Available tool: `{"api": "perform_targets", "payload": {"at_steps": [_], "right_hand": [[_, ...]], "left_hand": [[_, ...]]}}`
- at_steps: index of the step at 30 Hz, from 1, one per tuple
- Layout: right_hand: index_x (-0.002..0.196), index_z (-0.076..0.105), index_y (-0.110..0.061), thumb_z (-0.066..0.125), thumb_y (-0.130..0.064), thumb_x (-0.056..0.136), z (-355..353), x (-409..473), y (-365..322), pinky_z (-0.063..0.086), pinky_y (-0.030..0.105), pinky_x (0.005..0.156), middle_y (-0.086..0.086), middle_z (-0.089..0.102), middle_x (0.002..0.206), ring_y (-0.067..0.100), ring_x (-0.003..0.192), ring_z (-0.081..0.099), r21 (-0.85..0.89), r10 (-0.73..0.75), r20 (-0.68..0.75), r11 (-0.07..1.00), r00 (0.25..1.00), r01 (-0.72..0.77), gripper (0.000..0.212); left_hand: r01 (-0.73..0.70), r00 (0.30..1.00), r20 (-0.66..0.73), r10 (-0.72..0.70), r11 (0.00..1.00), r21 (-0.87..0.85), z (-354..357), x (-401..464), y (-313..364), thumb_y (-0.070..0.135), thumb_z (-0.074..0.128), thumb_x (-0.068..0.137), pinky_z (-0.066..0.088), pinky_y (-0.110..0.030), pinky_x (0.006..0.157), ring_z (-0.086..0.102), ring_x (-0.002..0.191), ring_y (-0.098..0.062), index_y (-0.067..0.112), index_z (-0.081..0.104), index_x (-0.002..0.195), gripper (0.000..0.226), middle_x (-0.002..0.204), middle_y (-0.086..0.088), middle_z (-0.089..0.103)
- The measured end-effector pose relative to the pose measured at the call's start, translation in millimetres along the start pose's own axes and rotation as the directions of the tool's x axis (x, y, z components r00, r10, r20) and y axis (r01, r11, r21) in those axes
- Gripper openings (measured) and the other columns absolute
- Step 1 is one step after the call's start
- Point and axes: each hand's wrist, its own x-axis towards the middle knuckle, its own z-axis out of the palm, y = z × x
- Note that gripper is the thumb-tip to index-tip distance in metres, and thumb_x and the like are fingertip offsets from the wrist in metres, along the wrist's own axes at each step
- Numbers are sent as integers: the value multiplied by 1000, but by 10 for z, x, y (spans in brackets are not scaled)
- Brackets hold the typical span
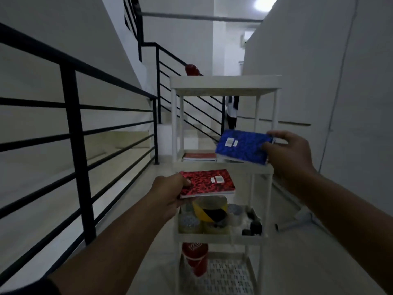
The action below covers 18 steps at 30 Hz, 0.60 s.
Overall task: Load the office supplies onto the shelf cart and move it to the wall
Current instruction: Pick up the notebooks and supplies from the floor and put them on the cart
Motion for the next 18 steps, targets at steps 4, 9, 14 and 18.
{"api": "perform_targets", "payload": {"at_steps": [4,9,14,18], "right_hand": [[111,63,-17,61,-2,86,322,446,-98,60,26,55,6,65,86,15,69,70,-36,40,45,999,998,-38,30],[115,61,3,58,2,86,927,1195,160,56,30,60,20,66,108,27,84,64,-136,279,117,955,953,-263,29],[92,51,1,58,0,90,1403,1556,546,51,26,47,18,53,78,30,73,58,-313,428,200,880,882,-356,8],[95,52,2,60,4,88,1553,1682,773,50,27,36,20,52,75,29,61,56,-409,466,196,838,863,-360,11]], "left_hand": [[-4,1000,7,4,1000,-11,131,203,219,-13,54,84,57,-34,46,66,83,-32,-2,58,91,14,107,-26,64],[22,1000,12,-22,1000,-22,137,545,377,-13,54,84,57,-33,45,67,86,-33,-5,56,102,19,110,-26,63],[37,999,-10,-37,999,-19,80,795,436,-12,55,83,57,-34,47,67,84,-33,-7,55,114,32,110,-27,64],[46,999,-13,-47,999,-26,54,876,450,-12,53,84,56,-33,46,66,82,-34,-9,55,114,31,111,-30,64]]}}
